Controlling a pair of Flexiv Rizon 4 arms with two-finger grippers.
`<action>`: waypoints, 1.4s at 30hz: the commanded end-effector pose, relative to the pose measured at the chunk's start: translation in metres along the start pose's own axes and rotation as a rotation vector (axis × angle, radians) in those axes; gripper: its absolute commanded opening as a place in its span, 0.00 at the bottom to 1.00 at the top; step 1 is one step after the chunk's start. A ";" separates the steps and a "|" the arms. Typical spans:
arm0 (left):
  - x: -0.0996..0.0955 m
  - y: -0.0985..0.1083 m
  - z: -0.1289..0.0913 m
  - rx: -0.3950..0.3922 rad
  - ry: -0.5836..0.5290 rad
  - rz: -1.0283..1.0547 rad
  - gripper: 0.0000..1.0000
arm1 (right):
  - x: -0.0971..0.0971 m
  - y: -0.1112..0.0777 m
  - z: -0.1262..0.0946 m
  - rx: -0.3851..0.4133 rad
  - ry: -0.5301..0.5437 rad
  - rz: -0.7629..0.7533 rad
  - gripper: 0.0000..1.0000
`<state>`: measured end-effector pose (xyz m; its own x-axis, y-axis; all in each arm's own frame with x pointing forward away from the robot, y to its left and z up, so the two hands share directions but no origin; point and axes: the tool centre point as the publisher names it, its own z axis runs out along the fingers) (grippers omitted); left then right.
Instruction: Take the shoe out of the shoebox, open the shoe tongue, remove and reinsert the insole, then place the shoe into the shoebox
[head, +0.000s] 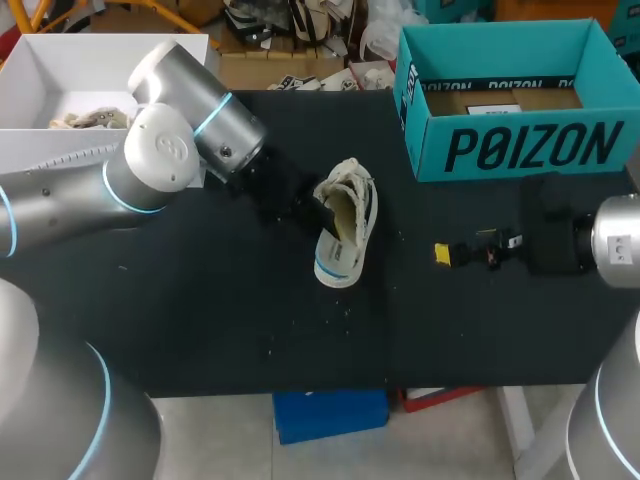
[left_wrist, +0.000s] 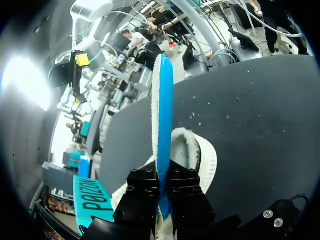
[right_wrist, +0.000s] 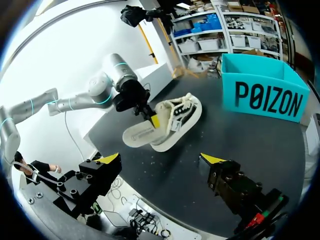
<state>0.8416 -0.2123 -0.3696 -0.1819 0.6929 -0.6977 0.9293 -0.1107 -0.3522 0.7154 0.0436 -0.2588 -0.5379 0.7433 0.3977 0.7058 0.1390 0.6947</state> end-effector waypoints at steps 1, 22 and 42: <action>0.002 0.000 0.004 0.016 -0.008 0.007 0.02 | 0.001 0.000 0.001 0.000 -0.002 0.001 1.00; -0.003 -0.055 -0.001 0.067 0.020 0.095 0.38 | 0.001 0.000 0.001 0.000 -0.002 0.001 1.00; 0.006 -0.047 0.001 0.044 0.001 0.088 0.00 | 0.001 0.000 0.001 0.000 -0.002 0.001 1.00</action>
<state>0.7954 -0.2025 -0.3530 -0.1013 0.6828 -0.7236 0.9239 -0.2051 -0.3229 0.7153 0.0435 -0.2587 -0.5378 0.7434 0.3976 0.7060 0.1393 0.6944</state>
